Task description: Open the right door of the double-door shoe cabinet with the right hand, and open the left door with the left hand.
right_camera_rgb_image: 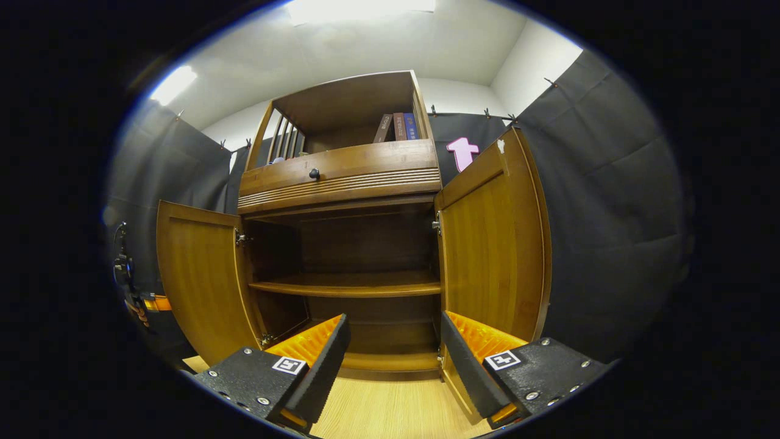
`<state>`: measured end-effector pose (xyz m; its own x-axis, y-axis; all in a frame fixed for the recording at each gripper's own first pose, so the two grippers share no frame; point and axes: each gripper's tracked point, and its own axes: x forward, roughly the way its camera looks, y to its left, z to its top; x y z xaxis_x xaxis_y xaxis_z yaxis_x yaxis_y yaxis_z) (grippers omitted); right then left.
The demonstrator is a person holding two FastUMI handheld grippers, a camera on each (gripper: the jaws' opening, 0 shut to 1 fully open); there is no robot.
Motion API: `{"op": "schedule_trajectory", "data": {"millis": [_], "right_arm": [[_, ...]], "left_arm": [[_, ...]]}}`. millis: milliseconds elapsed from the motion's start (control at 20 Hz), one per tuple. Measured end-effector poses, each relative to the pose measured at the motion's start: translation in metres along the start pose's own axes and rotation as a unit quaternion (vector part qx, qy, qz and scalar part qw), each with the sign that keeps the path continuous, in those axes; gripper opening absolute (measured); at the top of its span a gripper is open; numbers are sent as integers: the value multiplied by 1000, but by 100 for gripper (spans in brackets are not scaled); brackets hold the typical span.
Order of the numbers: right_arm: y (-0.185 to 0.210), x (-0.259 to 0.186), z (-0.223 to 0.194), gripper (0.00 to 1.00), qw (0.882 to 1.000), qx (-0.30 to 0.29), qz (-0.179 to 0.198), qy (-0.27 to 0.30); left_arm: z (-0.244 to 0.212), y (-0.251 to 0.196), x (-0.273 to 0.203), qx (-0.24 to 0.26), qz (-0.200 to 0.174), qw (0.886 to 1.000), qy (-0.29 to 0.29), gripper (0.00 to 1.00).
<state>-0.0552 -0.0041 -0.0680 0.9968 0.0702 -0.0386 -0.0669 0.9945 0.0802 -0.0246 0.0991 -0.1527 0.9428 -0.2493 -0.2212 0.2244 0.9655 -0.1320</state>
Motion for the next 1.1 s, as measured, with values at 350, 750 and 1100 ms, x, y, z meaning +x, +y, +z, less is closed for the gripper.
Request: {"op": "schedule_trajectory", "data": {"millis": [350, 750, 1100], "right_arm": [[3, 5, -5, 92, 1000, 0, 1, 8], [-2, 6, -1, 91, 1000, -16, -4, 8], [-11, 7, 12, 91, 1000, -26, -13, 6]], "left_arm": [[3, 15, -11, -16, -4, 1000, 3, 9], [23, 24, -55, -15, 56, 998, -10, 7], [59, -6, -79, 1, 104, 994, -38, 7]]}}
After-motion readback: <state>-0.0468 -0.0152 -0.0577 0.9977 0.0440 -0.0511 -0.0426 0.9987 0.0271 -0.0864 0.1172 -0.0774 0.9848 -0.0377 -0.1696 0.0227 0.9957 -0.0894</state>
